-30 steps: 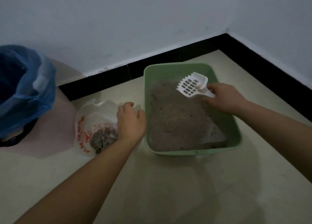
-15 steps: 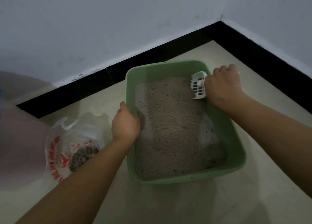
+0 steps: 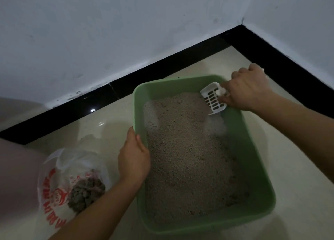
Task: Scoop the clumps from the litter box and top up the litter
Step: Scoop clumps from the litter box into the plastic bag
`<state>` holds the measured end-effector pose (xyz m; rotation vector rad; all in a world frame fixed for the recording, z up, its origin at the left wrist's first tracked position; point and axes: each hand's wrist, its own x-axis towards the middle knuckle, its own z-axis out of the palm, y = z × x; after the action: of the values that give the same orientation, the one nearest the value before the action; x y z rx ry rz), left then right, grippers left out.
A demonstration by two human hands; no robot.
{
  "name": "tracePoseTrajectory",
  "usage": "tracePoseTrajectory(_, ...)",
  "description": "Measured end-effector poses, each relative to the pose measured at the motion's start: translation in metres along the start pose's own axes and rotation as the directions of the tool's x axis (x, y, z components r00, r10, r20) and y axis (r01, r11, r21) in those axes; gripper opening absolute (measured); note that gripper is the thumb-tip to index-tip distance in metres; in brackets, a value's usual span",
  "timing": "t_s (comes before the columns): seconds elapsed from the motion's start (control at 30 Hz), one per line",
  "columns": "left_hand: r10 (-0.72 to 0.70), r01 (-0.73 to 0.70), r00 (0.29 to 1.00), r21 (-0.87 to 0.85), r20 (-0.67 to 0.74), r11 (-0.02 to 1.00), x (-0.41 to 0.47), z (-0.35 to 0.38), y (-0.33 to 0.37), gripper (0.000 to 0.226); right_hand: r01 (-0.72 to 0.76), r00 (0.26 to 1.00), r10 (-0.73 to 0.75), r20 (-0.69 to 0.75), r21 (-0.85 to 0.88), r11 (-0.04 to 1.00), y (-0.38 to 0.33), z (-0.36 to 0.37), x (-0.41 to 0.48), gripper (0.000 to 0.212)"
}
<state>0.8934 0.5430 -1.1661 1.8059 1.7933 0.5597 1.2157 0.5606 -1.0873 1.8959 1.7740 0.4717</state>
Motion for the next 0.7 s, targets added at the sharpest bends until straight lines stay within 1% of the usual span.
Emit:
tracePoseTrajectory(0.07, -0.009, 0.009, 1.000, -0.006, 0.003, 1.000, 0.000, 0.000, 0.001, 0.028, 0.036, 0.999, -0.038, 0.030, 0.067, 0.997, 0.004, 0.005, 0.010, 0.053)
tracePoseTrajectory(0.13, -0.016, 0.016, 1.000, 0.002, 0.000, 1.000, 0.000, 0.001, 0.001, 0.032, 0.051, 0.997, -0.062, 0.049, 0.184, 0.982, -0.005, 0.006, 0.021, 0.046)
tracePoseTrajectory(0.23, -0.037, 0.037, 0.999, -0.006, 0.003, 0.999, -0.001, 0.001, 0.003, 0.034, 0.080, 0.992, -0.106, 0.065, 0.314, 0.946, -0.047, 0.006, 0.037, 0.046)
tracePoseTrajectory(0.33, -0.041, 0.041, 0.999, -0.020, 0.003, 0.999, -0.002, 0.000, 0.004, 0.035, 0.156, 0.981, -0.193, 0.032, 0.471, 0.868, -0.098, 0.000, 0.050, 0.046)
tracePoseTrajectory(0.4, -0.047, 0.047, 0.999, -0.022, 0.008, 0.999, -0.001, -0.002, 0.004, 0.036, 0.195, 0.977, -0.210, -0.030, 0.518, 0.833, -0.109, -0.001, 0.052, 0.042)
tracePoseTrajectory(0.47, -0.054, 0.055, 0.998, -0.031, 0.017, 0.998, -0.001, -0.003, 0.003, 0.035, 0.240, 0.970, -0.217, -0.106, 0.525, 0.816, -0.106, -0.002, 0.046, 0.043)
tracePoseTrajectory(0.53, -0.059, 0.060, 0.998, -0.038, 0.020, 0.997, 0.000, -0.001, 0.003, 0.034, 0.333, 0.940, -0.248, -0.234, 0.465, 0.821, -0.101, -0.006, 0.035, 0.045)
tracePoseTrajectory(0.63, -0.071, 0.073, 0.997, -0.062, 0.033, 0.995, 0.000, 0.000, 0.002, 0.033, 0.502, 0.831, -0.388, -0.399, 0.237, 0.832, -0.090, -0.015, 0.011, 0.054)
tracePoseTrajectory(0.7, -0.076, 0.079, 0.996, -0.082, 0.042, 0.994, 0.000, -0.001, 0.002, 0.037, 0.565, 0.755, -0.442, -0.484, 0.140, 0.813, -0.068, -0.019, -0.001, 0.053)
